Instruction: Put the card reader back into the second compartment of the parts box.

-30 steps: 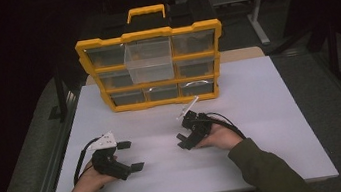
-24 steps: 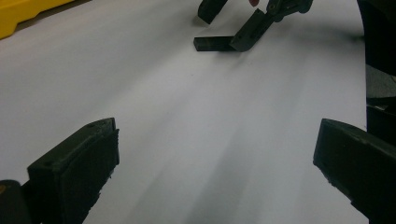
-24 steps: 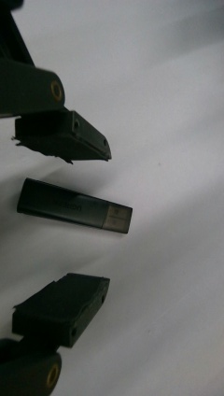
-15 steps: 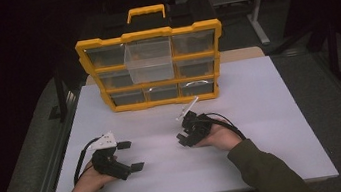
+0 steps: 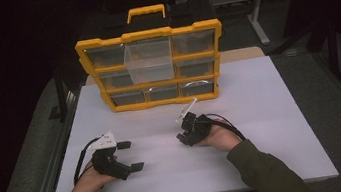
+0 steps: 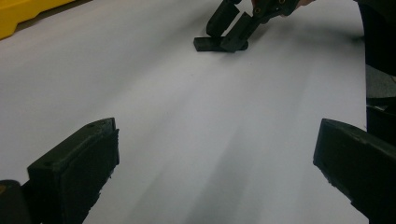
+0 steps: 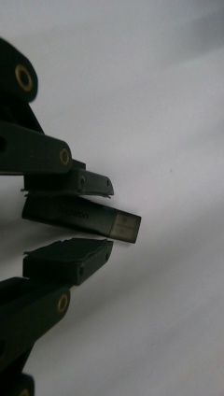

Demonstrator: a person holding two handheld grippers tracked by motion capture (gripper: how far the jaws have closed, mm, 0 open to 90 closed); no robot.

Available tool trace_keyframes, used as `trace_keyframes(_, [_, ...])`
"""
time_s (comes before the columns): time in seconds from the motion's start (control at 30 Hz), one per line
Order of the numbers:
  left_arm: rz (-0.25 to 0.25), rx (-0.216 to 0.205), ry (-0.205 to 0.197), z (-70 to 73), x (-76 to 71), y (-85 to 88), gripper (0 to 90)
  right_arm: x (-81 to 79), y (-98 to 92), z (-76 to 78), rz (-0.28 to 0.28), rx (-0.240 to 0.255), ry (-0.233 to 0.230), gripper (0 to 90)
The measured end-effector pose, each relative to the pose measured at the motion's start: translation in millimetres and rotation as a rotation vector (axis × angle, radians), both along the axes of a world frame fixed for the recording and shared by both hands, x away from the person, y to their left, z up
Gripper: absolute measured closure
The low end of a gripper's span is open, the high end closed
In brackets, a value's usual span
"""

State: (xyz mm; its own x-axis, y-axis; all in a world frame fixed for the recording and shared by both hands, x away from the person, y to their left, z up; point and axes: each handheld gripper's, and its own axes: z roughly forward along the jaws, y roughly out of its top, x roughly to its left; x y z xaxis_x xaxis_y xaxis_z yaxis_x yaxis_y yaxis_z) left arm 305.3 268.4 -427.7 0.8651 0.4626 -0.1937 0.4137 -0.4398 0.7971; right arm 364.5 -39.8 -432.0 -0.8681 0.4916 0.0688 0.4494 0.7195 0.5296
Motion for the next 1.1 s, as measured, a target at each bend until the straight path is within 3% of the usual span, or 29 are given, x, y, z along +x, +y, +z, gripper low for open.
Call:
trace_keyframes(0.27, [0.0, 0.001, 0.0, 0.0, 0.0, -0.2, 0.0, -3.7, 2.3, -0.8, -0.005, -0.021, -0.031, 69.4])
trace_keyframes(1.1, [0.0, 0.001, -0.004, 0.4, -0.3, 0.0, 0.0, -2.1, -2.1, 2.9, -0.006, -0.012, -0.028, 72.4])
